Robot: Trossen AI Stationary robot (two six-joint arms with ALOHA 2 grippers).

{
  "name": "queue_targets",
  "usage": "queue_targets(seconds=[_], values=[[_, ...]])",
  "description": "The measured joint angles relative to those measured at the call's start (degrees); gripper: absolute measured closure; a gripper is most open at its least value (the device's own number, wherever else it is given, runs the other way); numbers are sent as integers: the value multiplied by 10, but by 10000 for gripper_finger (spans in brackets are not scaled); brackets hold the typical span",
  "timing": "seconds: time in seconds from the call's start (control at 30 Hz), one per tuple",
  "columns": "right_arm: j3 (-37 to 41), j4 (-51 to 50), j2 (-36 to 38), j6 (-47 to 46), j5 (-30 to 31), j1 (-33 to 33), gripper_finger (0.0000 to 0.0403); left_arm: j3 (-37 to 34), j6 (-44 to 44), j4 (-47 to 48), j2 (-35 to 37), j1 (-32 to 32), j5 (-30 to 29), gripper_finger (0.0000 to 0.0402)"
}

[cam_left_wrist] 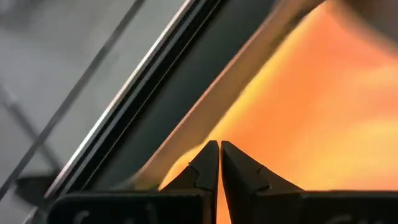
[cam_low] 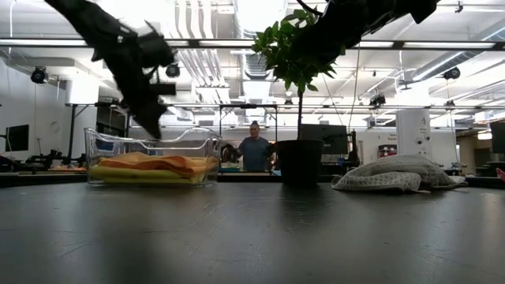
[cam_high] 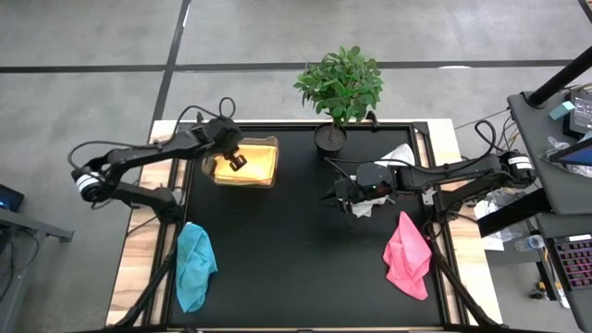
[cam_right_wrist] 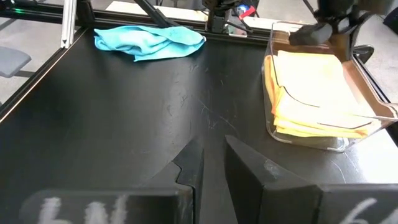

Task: Fold microfiber towels
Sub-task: Put the orange towel into the transparent bin

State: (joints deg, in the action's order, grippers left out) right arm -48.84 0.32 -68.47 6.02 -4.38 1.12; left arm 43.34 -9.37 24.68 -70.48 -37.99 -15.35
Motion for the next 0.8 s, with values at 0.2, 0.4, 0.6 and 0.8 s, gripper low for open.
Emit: queue_targets(seconds=[0.2, 0.4, 0.6, 0.8], values=[[0, 0, 0, -4, 0, 0, 349, -35, 18, -1, -24, -26, -31, 398], [0, 0, 0, -4, 0, 0, 349, -37, 63, -3, -64, -27, -59, 398], [0, 0, 0, -5, 0, 0, 348, -32, 90, 5, -94, -27, -60, 398], [0, 0, 0, -5, 0, 0, 348, -2, 72, 32, -75, -25, -64, 398]])
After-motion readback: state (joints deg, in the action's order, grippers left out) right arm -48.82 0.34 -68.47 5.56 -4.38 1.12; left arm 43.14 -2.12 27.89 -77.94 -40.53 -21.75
